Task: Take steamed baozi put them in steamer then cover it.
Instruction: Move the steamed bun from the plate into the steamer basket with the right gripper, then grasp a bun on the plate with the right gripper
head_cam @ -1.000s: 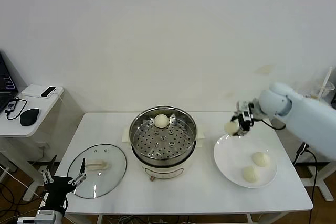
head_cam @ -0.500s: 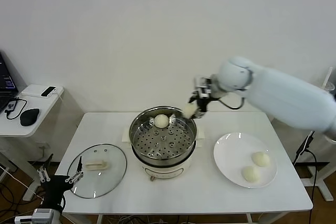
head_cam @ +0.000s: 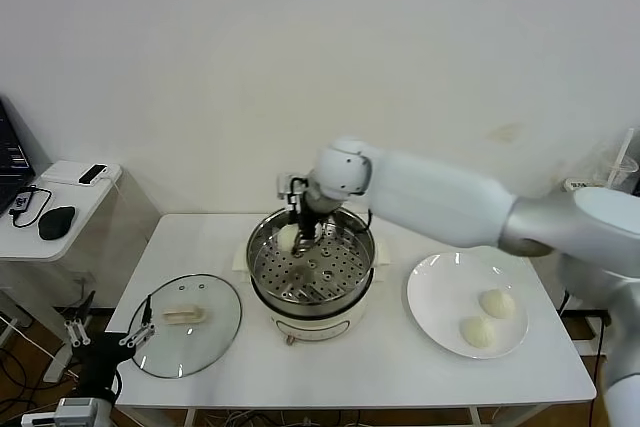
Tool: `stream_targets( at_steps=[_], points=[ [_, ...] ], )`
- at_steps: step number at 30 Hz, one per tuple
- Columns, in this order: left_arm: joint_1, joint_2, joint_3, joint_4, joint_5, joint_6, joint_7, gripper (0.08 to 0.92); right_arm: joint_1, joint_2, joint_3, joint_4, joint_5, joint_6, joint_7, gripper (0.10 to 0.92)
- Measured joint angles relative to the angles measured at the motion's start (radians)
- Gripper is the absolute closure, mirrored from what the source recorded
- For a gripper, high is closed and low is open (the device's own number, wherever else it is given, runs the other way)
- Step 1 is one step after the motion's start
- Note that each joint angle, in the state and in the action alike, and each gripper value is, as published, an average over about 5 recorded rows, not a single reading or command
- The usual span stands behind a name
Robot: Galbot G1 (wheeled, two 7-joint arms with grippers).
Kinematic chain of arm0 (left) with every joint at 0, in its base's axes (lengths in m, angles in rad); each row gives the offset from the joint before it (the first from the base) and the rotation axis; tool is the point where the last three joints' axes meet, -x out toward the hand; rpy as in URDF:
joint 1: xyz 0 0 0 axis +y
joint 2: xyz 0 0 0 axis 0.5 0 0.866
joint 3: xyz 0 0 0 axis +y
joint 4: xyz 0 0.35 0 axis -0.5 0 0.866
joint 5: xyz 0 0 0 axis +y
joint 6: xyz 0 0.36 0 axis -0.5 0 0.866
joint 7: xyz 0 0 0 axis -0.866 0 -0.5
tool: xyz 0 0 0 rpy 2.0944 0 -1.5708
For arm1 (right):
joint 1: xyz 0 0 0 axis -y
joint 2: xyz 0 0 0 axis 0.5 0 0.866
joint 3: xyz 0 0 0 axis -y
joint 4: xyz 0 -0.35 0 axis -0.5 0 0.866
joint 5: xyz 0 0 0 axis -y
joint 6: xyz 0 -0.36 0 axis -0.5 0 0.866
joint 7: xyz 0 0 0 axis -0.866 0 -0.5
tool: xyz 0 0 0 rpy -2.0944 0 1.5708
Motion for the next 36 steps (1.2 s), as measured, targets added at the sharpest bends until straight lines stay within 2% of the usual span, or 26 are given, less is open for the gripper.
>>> stream_targets(
  at_steps=[9, 12, 17, 21, 28, 36],
  points=[
    [-0.007, 0.001, 0.005, 0.007, -0.002, -0.002, -0.001, 0.177, -0.039, 0.059, -0.014, -0.047, 0.000, -0.024, 0.022, 0.377],
    [-0.008, 0.004, 0.009, 0.009, -0.002, -0.002, -0.001, 0.177, -0.046, 0.067, -0.014, -0.052, -0.002, -0.027, 0.024, 0.337],
    [-0.012, 0.009, 0.014, 0.009, -0.002, -0.002, 0.000, 0.177, -0.044, 0.064, -0.012, -0.047, -0.014, -0.029, 0.015, 0.222],
    [-0.018, 0.014, 0.017, 0.013, -0.004, -0.001, 0.001, 0.177, -0.021, 0.039, -0.015, -0.025, -0.029, -0.022, -0.012, 0.204],
    [-0.029, 0.028, 0.022, 0.025, -0.009, 0.001, 0.002, 0.177, 0.072, -0.086, -0.027, 0.080, -0.056, 0.016, -0.098, 0.203],
    [-0.038, 0.038, 0.035, 0.016, -0.009, 0.014, 0.007, 0.177, 0.155, -0.355, -0.026, 0.267, -0.117, 0.087, -0.204, 0.203]
  ],
)
